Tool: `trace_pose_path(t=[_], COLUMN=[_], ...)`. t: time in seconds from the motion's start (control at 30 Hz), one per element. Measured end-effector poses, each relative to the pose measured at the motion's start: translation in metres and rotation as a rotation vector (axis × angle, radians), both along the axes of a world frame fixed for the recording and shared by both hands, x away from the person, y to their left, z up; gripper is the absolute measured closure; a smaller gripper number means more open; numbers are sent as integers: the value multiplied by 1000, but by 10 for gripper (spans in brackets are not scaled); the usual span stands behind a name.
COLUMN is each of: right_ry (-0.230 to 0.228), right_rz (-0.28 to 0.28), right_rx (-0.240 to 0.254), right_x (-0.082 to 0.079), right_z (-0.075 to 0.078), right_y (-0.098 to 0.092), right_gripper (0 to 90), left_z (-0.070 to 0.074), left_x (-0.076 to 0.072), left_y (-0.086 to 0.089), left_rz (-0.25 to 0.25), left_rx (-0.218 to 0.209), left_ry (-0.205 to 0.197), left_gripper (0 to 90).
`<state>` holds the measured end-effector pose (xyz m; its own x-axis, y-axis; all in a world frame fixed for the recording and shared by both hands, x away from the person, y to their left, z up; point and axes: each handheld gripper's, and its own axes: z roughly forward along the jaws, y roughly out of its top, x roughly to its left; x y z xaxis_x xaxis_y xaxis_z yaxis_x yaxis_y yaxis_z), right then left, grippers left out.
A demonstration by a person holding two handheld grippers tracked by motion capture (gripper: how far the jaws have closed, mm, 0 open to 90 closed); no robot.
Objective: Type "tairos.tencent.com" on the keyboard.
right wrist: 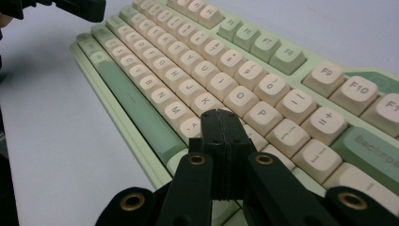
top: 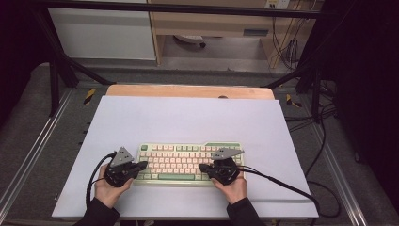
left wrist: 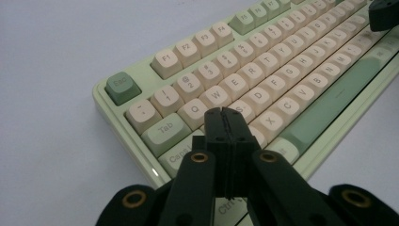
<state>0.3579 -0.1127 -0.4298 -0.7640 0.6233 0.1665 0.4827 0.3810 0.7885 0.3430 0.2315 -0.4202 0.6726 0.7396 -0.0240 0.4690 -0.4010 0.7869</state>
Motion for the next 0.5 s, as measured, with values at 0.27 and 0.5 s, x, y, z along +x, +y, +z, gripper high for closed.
trace_pose_path(t=[0.27,0.5], right_ry=[7,13], right_rz=[9,9], right_rx=[-11,-13], right_x=[0,-1], right_z=[-3,-6], right_y=[3,4], right_gripper=[900,900], left_z=[0,-1], left_x=[0,-1], left_y=[2,2], left_rz=[1,2], left_rx=[-4,-2], left_ry=[1,2], left_gripper=[899,899])
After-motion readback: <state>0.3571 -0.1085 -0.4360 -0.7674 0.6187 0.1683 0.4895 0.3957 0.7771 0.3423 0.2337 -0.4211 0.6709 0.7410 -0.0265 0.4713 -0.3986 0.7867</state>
